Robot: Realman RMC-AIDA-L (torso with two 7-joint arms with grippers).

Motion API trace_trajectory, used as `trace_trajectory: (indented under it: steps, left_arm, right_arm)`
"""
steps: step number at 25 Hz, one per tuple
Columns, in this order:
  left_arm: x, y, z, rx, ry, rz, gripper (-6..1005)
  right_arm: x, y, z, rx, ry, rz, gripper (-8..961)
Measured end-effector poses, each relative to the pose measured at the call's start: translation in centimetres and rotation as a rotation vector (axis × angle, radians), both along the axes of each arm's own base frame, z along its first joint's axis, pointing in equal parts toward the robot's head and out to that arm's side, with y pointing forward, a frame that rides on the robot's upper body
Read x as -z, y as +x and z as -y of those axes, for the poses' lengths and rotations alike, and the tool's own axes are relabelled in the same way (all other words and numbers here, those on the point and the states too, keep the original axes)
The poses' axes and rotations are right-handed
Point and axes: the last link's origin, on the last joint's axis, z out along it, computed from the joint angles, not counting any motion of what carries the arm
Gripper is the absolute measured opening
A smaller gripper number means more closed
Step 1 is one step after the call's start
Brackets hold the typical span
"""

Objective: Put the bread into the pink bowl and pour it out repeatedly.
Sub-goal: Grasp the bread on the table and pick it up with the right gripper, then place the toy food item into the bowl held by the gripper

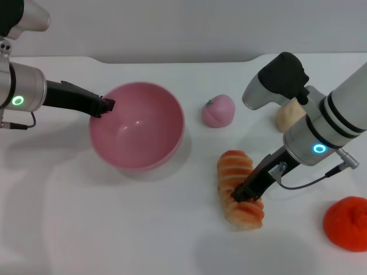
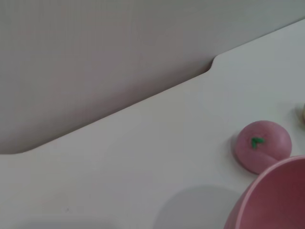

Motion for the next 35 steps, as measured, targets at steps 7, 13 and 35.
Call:
trace_trajectory:
  steps: [7,13,35]
  left_arm:
    - [-0.1,-0.1,0.0,-0.001,0.003,0.0,47]
    - [-0.3,-0.1,-0.1,-0.003,0.01,0.001,47]
    - [-0.1,0.2,-0.2,-0.003,-0.003,-0.007,47]
  right_arm:
    - [-0.2,-0.2,0.0,-0.004,0.011,-0.011,75]
    - [-1.3,-1.2,-0.5,-0.048,0.074,-0.04,70]
    - [-10.9,-10.6,-1.7,-0.429,0.524,-0.118,63]
